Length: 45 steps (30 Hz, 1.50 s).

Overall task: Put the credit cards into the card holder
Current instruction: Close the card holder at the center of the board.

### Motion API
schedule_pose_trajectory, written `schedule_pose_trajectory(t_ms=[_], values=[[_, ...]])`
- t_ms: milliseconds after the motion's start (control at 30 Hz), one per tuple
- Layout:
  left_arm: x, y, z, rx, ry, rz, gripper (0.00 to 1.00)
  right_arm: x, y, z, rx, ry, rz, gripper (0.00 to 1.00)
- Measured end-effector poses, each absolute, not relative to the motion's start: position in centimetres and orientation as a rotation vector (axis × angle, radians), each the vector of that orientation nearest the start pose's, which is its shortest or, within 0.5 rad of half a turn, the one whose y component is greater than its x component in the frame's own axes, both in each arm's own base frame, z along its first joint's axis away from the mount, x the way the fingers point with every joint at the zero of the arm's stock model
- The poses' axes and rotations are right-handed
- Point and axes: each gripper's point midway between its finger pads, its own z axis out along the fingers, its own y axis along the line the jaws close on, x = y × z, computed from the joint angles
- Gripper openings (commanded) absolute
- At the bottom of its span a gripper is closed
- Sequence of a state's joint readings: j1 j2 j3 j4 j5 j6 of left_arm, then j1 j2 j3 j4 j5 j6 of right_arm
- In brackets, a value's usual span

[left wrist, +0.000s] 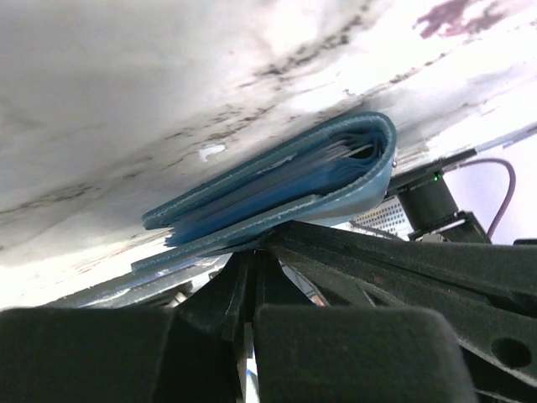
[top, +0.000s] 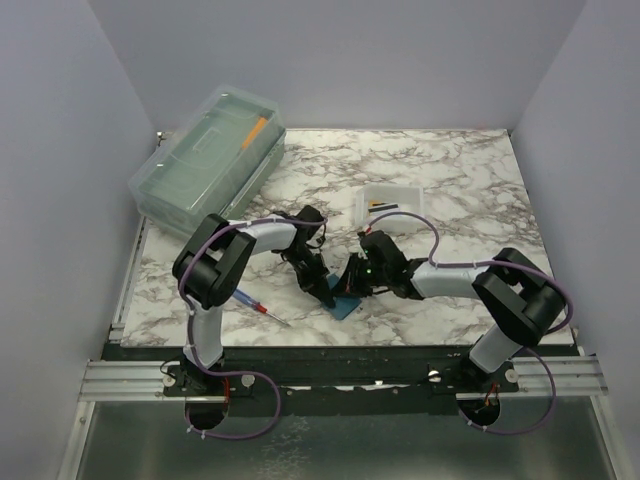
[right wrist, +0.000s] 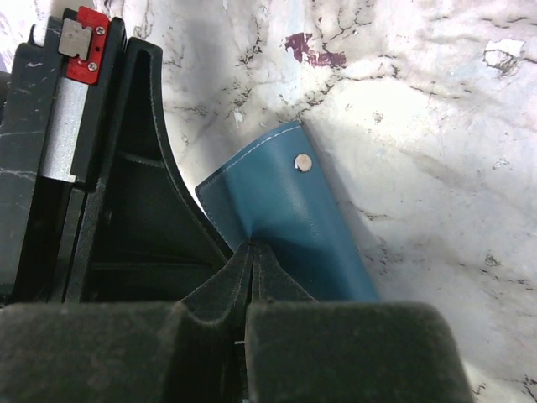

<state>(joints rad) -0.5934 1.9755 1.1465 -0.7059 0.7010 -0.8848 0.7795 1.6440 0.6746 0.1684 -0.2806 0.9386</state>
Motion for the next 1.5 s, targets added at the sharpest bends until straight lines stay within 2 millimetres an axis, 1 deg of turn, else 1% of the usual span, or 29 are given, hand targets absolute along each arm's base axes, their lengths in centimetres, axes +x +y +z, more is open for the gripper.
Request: schedule_pose_trajectory(t_ms=[200,433,600,667,767,867,967,1000,1033,1100,1167,1233,1300,1367,1433,1500], values=[[18.2,-29.1,2.7,-0.667,3.477,-0.748,0.0,20.8,31.9,2.2,0.071,2.613,1.09,0.0],[17.7,-29.2,2.3,-0.744,3.518,-0.55,0.0,20.7,31.9,2.2,0.062,2.568,1.124,0.0],[17.5,-28.7,2.1,-0.774,3.565,-0.362,0.0,20.6,32.0,2.8,0.034,2.545,1.13,0.0],[17.4,-28.6,2.0,-0.772,3.582,-0.285,0.0,20.6,32.0,2.9,0.03,2.537,1.109,0.03],[17.5,-28.4,1.8,-0.762,3.594,-0.188,0.0,20.7,31.3,3.2,0.025,2.544,1.056,0.13],[18.1,-28.8,1.8,-0.737,3.597,-0.156,0.0,21.1,29.0,3.8,0.05,2.56,0.991,0.16],[18.7,-29.1,1.8,-0.727,3.601,-0.129,0.0,22.5,26.0,4.2,0.097,2.537,0.936,0.19],[18.9,-29.2,1.8,-0.725,3.602,-0.119,0.0,23.0,25.3,4.1,0.108,2.529,0.921,0.22],[19.0,-29.3,1.7,-0.726,3.603,-0.109,0.0,23.2,25.0,3.9,0.103,2.53,0.916,0.26],[18.9,-29.2,1.8,-0.721,3.604,-0.085,0.0,22.6,25.2,3.4,0.062,2.551,0.947,0.31],[19.0,-29.2,1.8,-0.714,3.603,-0.076,0.0,21.8,25.6,2.9,0.016,2.569,0.993,0.31],[18.9,-29.1,1.7,-0.706,3.602,-0.07,0.0,21.2,25.9,3.0,-0.019,2.574,1.032,0.31],[18.9,-29.0,1.7,-0.691,3.601,-0.074,0.0,21.1,26.1,3.5,-0.046,2.557,1.059,0.33],[18.8,-28.9,1.6,-0.672,3.599,-0.071,0.0,21.1,26.2,4.3,-0.071,2.531,1.068,0.38],[18.8,-28.8,1.5,-0.667,3.598,-0.07,0.0,21.2,26.2,5.4,-0.097,2.501,1.072,0.41],[18.8,-28.8,1.5,-0.664,3.596,-0.074,0.0,21.7,26.4,6.8,-0.124,2.456,1.08,0.43]])
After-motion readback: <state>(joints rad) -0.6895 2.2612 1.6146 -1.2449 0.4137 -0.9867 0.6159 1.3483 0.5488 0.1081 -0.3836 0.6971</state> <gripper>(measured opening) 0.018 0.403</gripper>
